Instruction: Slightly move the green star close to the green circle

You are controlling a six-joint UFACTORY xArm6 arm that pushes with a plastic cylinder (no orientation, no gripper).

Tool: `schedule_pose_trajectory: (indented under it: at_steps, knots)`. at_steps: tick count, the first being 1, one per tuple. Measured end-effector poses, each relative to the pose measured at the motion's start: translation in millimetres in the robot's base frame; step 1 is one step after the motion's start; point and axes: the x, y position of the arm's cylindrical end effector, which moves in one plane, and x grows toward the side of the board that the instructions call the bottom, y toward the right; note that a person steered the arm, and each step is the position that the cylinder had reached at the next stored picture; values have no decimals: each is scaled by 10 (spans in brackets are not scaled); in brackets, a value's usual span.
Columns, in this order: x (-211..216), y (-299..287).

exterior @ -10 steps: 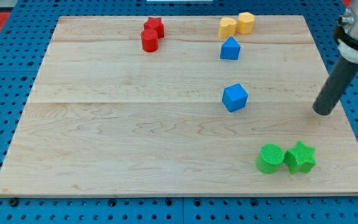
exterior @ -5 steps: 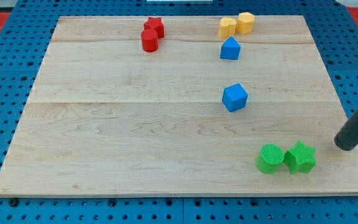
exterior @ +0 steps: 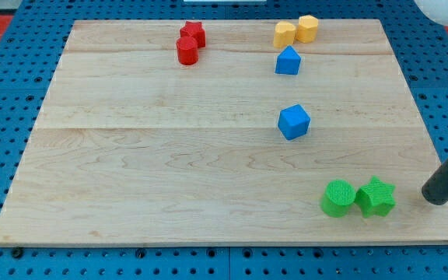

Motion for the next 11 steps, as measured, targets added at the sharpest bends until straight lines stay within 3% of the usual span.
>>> schedule_pose_trajectory:
  at_steps: [11]
  knots:
    - [-6, -510]
